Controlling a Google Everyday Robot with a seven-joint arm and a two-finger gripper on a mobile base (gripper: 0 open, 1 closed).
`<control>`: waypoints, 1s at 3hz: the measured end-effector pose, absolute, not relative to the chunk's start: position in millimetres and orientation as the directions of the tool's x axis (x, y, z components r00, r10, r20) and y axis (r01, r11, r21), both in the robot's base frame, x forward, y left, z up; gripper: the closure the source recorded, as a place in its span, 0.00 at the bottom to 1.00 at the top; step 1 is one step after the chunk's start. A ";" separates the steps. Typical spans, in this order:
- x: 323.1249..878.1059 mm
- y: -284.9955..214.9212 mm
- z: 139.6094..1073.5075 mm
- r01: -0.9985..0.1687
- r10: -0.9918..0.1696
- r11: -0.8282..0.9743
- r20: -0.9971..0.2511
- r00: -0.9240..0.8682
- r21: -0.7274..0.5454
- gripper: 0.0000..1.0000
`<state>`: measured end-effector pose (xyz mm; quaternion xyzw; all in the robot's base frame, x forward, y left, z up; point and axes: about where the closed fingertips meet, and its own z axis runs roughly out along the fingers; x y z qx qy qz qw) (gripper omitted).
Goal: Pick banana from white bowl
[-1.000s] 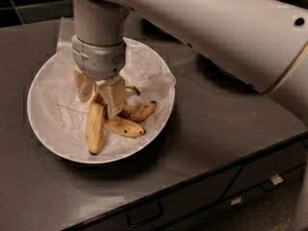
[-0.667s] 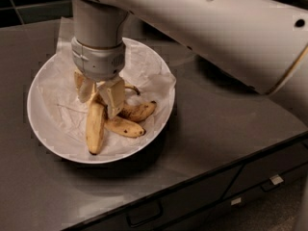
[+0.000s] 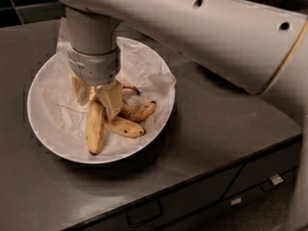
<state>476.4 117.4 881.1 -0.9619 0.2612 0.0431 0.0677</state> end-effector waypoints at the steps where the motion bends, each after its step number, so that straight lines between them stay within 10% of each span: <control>1: 476.4 117.4 881.1 -0.508 -0.497 -0.854 -0.118 0.860 -0.108 0.63; 3: 474.4 117.8 887.1 -0.511 -0.498 -0.846 -0.117 0.860 -0.152 1.00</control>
Offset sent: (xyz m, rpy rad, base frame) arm 0.0000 0.0000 0.0000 0.0000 0.0000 0.0000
